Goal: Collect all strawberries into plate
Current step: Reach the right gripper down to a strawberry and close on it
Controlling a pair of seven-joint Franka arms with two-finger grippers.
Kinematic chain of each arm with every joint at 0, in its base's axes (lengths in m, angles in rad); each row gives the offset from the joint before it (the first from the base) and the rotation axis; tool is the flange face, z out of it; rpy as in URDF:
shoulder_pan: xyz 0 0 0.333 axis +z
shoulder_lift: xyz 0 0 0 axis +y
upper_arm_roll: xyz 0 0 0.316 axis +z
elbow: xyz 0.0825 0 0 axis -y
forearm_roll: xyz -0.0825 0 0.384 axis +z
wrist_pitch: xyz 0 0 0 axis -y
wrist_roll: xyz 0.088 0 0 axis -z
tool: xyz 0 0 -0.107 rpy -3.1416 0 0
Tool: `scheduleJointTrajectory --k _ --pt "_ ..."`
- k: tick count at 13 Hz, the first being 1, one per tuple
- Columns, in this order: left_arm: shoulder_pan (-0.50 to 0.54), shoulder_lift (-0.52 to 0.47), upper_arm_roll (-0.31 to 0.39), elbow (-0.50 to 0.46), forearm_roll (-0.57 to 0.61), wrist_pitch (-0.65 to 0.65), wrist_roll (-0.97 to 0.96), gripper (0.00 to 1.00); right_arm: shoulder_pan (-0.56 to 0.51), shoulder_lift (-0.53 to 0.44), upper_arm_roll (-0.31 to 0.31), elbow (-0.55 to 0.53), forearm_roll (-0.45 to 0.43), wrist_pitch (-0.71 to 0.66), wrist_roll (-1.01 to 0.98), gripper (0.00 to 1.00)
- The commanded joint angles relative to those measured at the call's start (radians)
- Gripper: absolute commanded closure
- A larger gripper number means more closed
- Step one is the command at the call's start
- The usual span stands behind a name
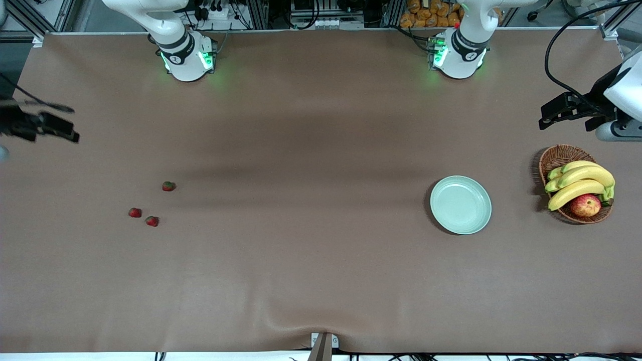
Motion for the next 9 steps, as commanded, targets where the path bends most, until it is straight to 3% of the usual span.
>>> scheduleJointTrajectory --k 1,5,9 --pt "0.006 -0.021 -0.007 -0.037 -0.007 0.016 -0.003 0.00 0.024 0.088 -0.005 -0.041 -0.023 0.131 0.010 0.00" --pt "0.000 -0.012 -0.007 -0.039 -0.007 0.040 -0.006 0.00 0.016 0.206 -0.005 -0.185 -0.018 0.457 0.008 0.00" --pt "-0.008 -0.003 -0.009 -0.045 -0.007 0.059 -0.006 0.00 0.012 0.363 -0.005 -0.187 -0.012 0.618 0.000 0.00"
